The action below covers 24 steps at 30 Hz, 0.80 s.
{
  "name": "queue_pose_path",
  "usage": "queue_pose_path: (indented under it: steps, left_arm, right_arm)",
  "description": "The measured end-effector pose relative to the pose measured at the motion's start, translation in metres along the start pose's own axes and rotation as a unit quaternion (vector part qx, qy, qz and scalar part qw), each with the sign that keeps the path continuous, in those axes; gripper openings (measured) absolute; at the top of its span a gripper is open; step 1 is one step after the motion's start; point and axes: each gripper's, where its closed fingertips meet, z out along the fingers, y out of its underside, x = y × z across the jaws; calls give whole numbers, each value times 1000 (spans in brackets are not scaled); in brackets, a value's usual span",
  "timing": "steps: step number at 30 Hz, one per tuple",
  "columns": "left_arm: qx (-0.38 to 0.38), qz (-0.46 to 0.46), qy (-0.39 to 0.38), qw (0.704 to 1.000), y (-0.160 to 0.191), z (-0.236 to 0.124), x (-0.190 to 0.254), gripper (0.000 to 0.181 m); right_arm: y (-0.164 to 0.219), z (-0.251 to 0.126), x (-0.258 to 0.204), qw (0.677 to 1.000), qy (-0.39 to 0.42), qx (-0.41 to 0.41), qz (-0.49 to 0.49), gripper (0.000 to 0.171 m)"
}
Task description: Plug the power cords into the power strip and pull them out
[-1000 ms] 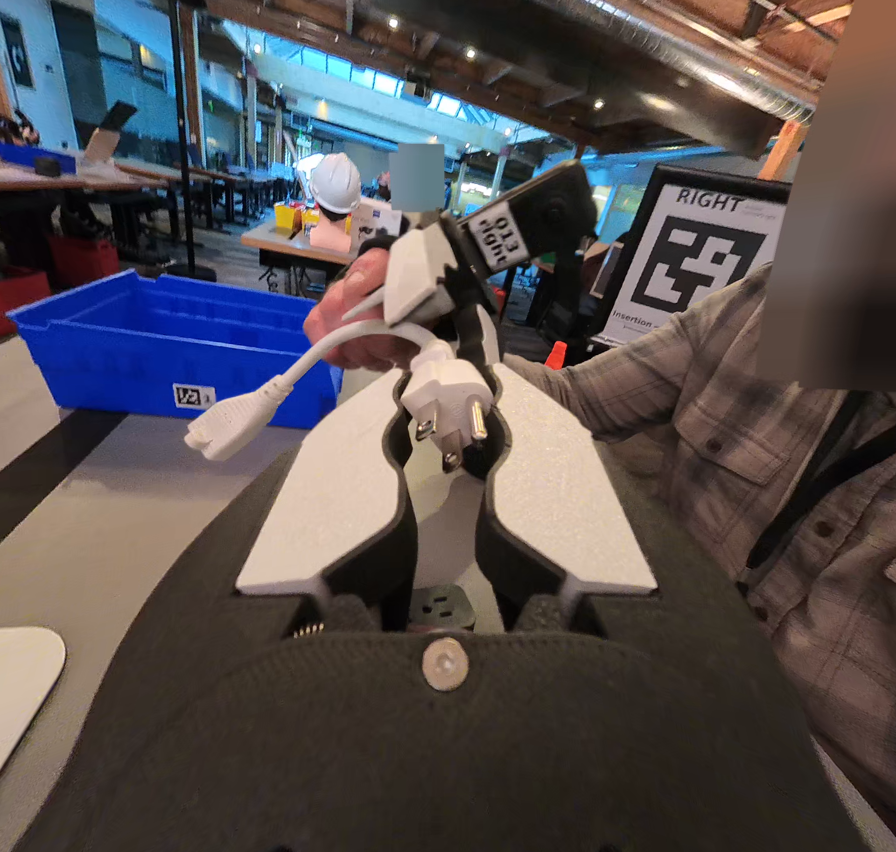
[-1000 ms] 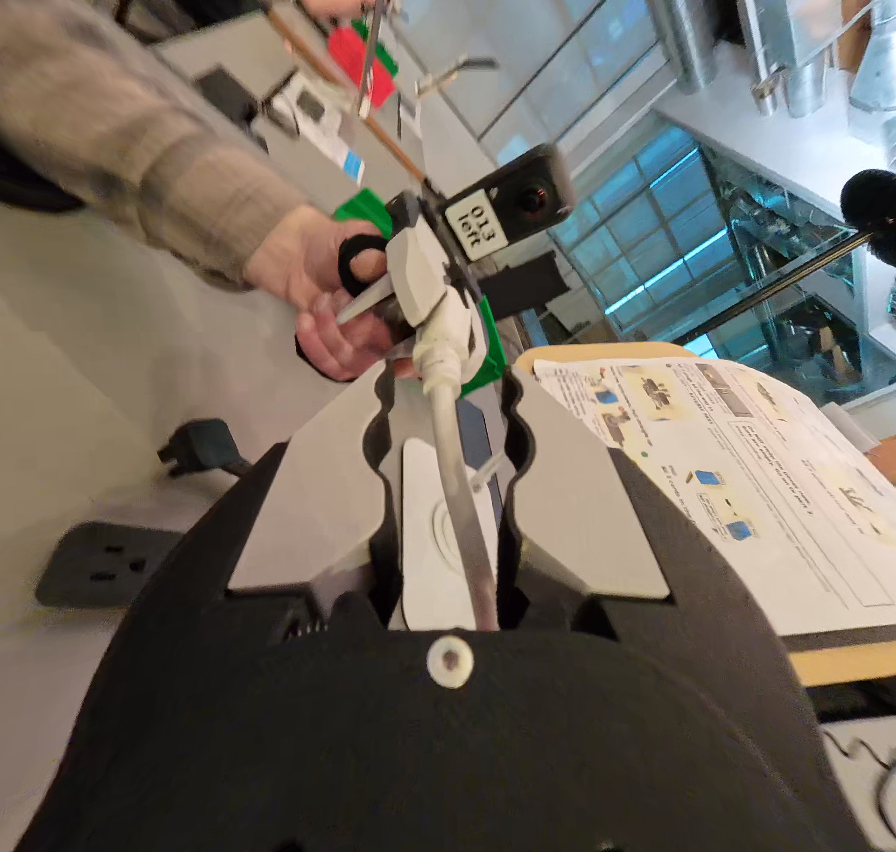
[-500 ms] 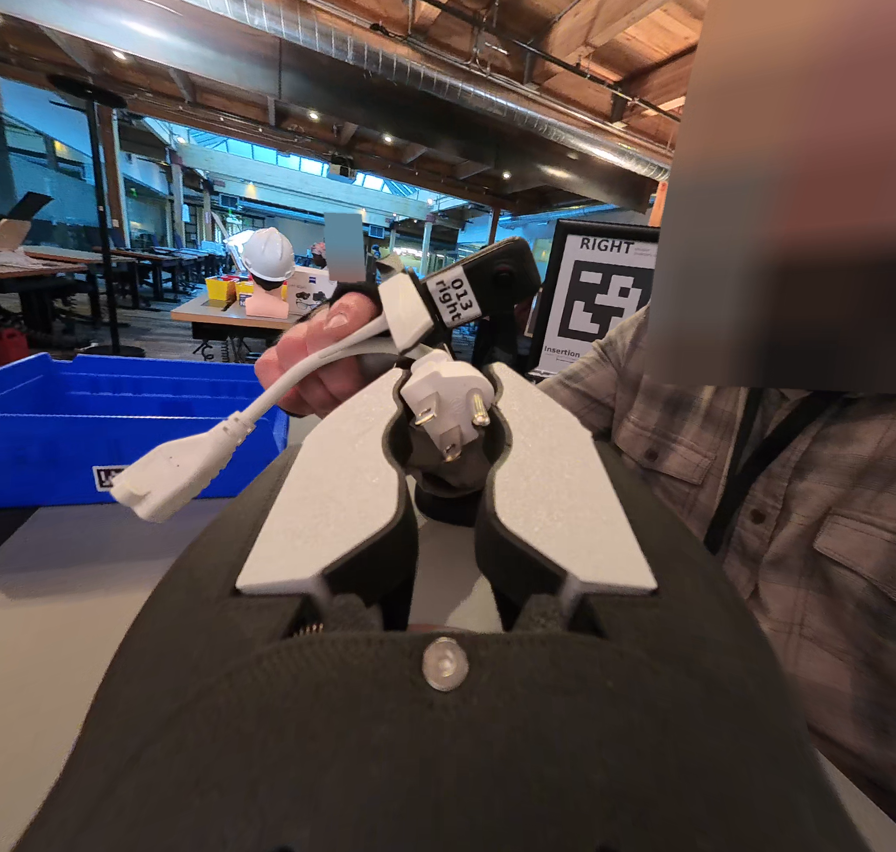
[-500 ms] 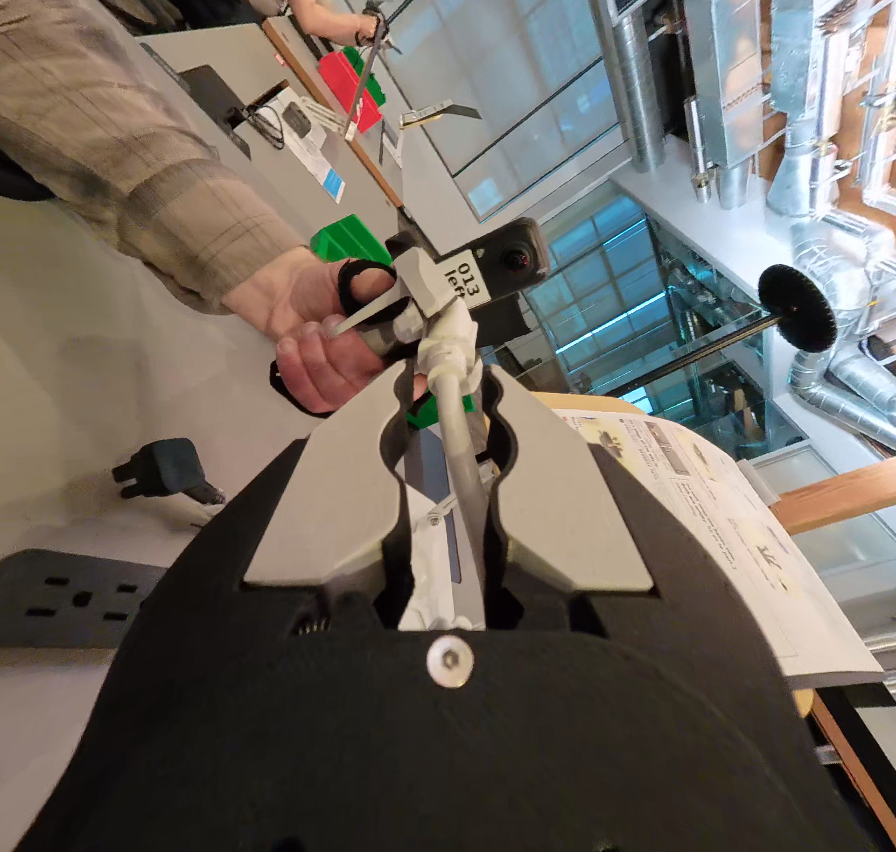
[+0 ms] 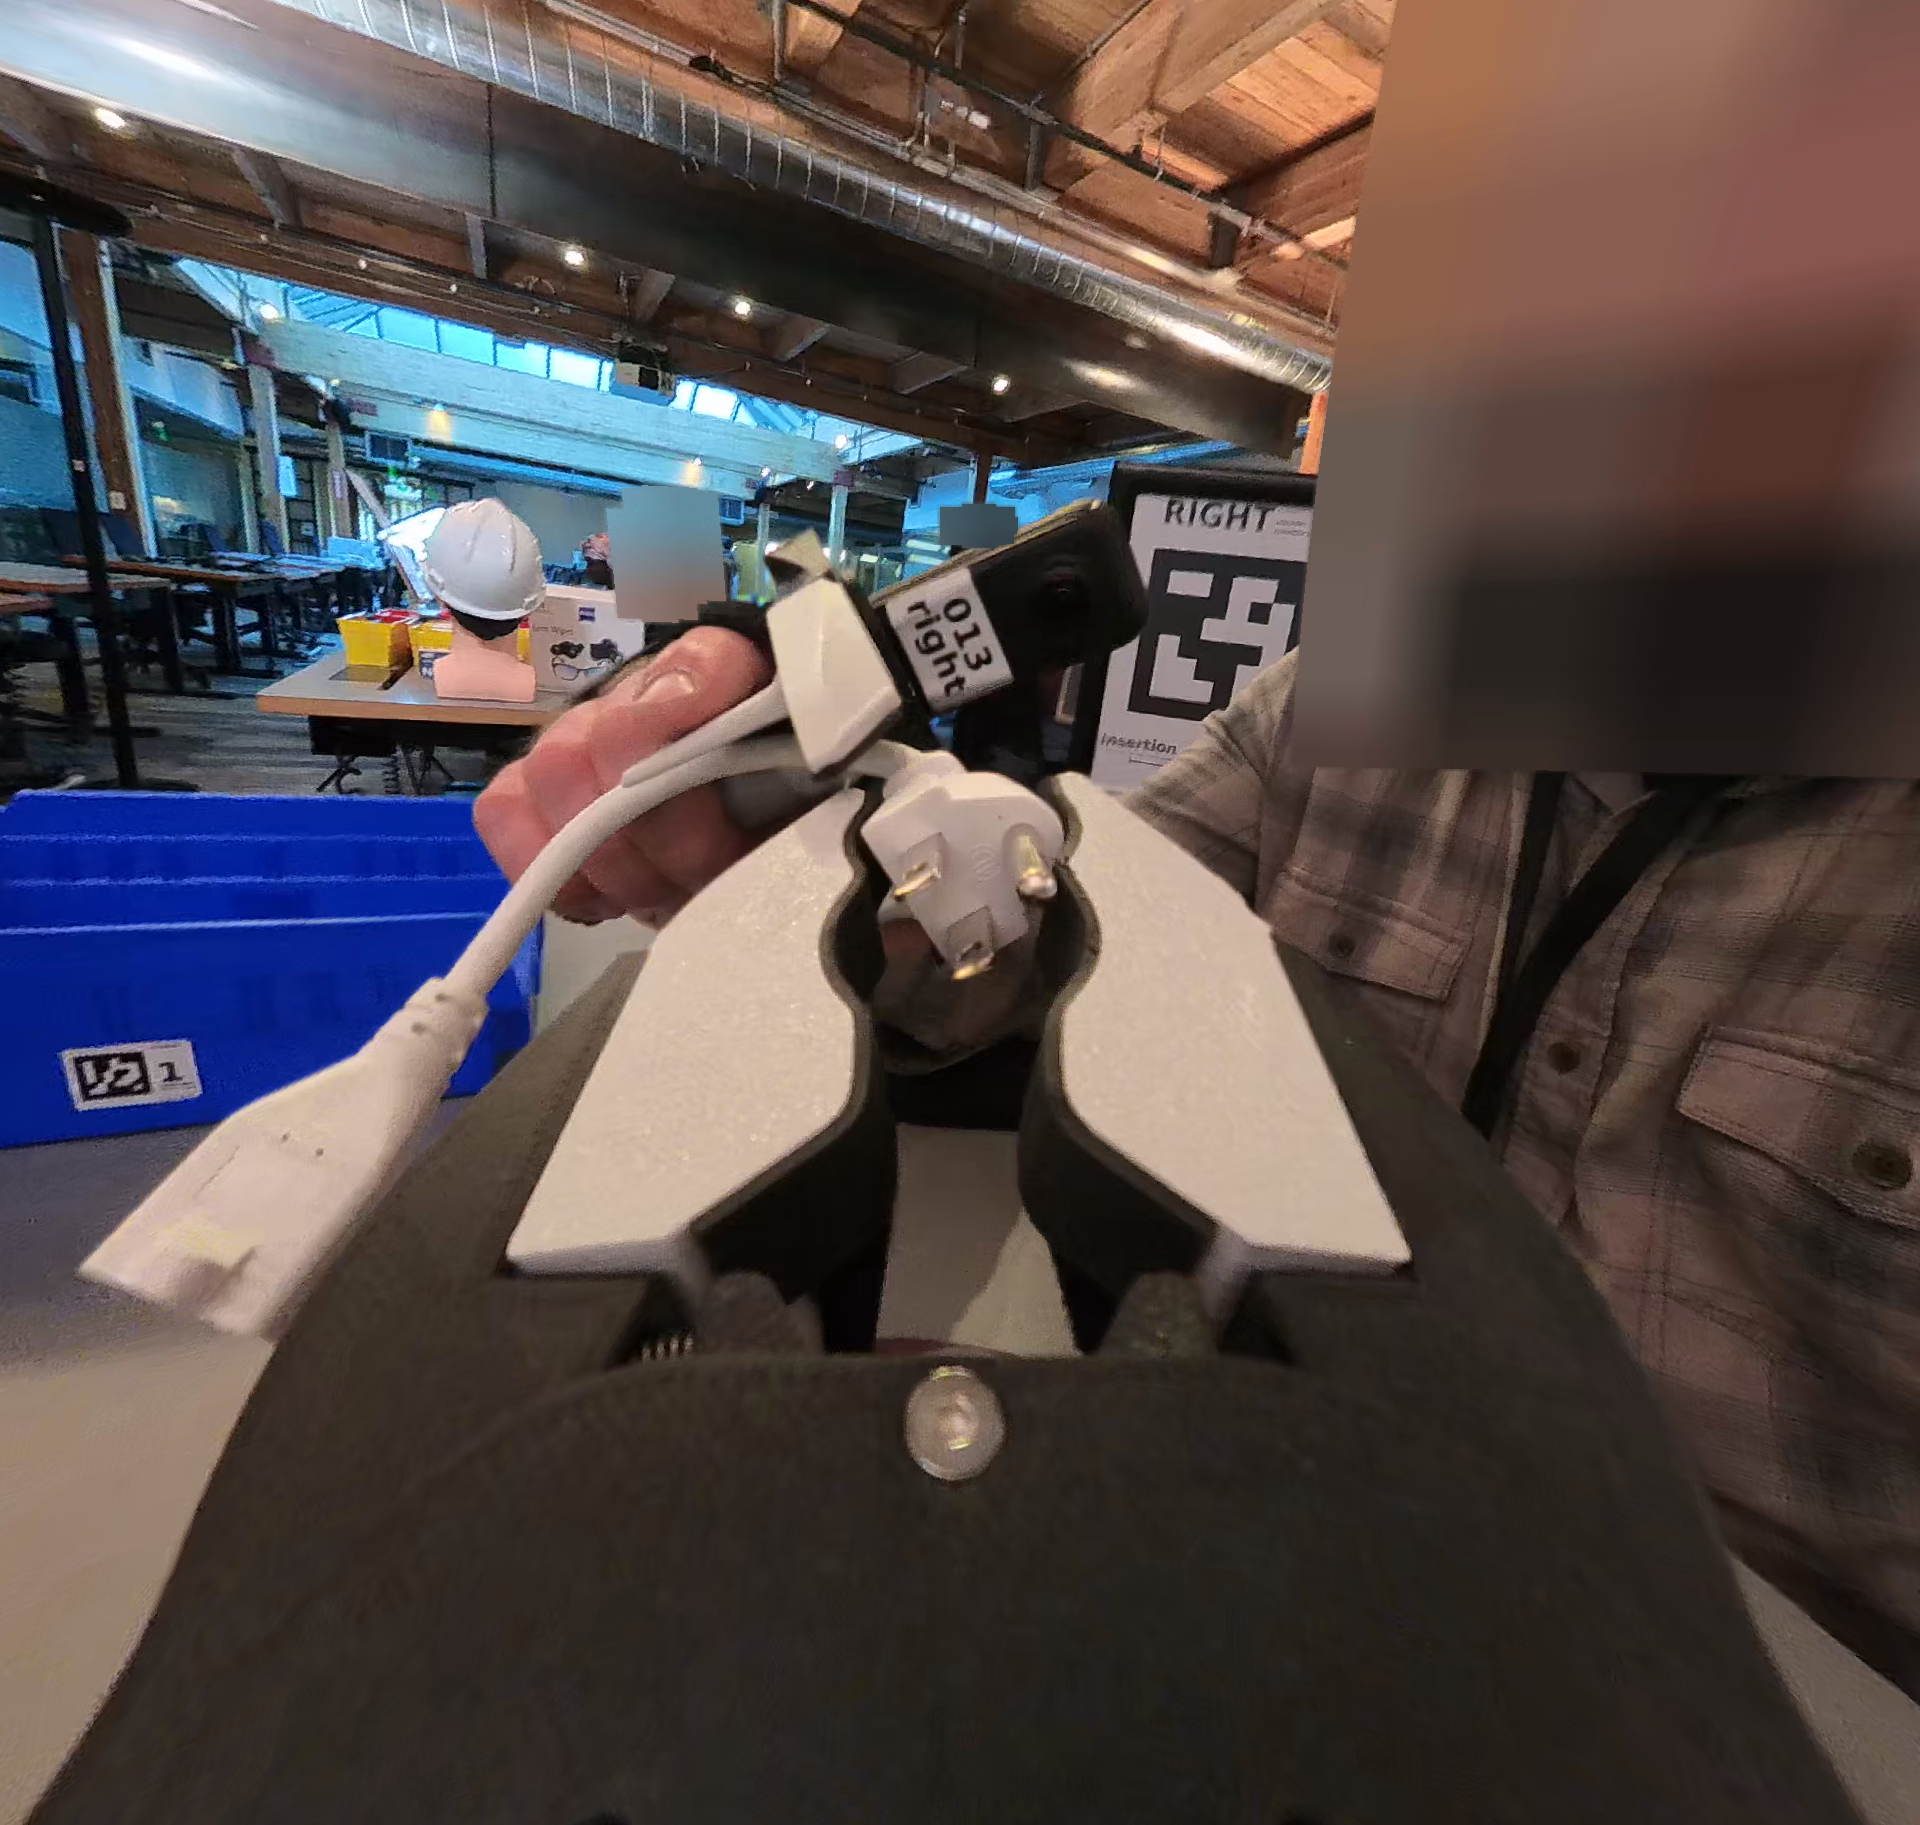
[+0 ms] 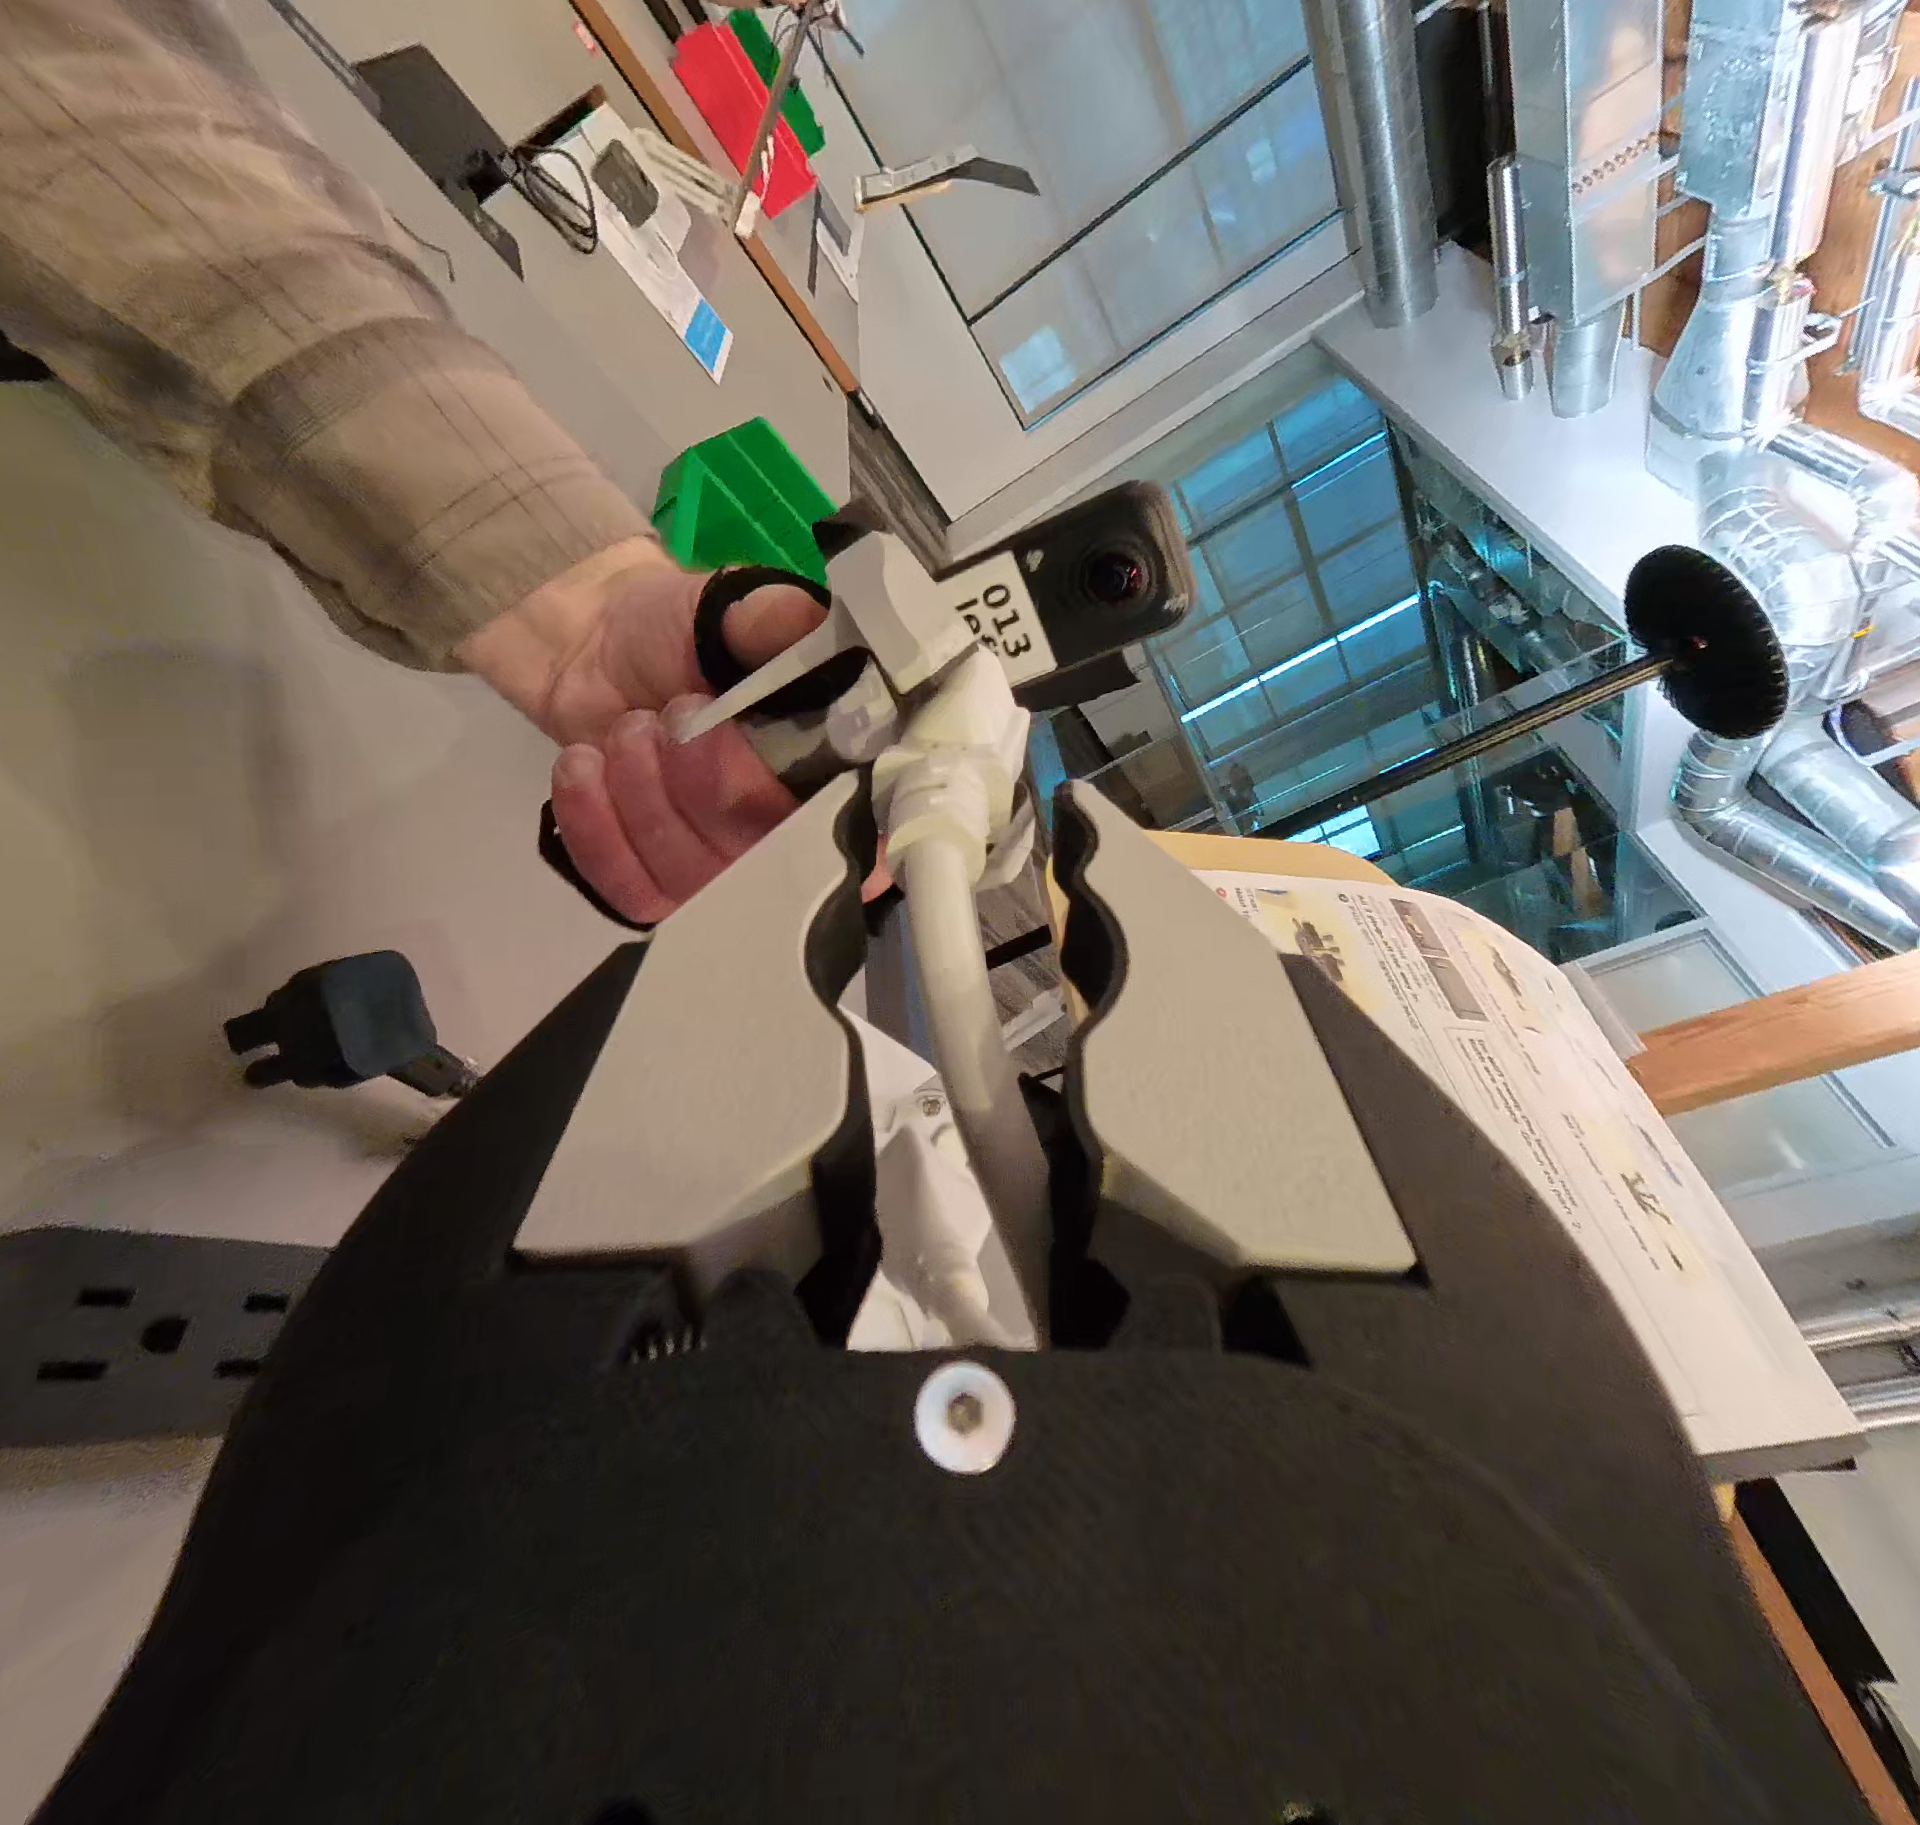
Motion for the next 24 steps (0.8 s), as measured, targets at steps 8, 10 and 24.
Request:
queue_pose_path:
  steps: [8, 10, 24]
  left_arm:
    - [42, -14, 19, 999, -5, -4, 1, 26]
    - [44, -14, 12, 999, -5, -5, -2, 26]
    - [52, -44, 12, 998, 0, -8, -8, 26]
  right_arm:
    - [3, 7, 5, 995, 52, -54, -73, 29]
    - [6, 8, 8, 989, 67, -81, -103, 29]
    - [5, 9, 1, 986, 53, -95, -123, 24]
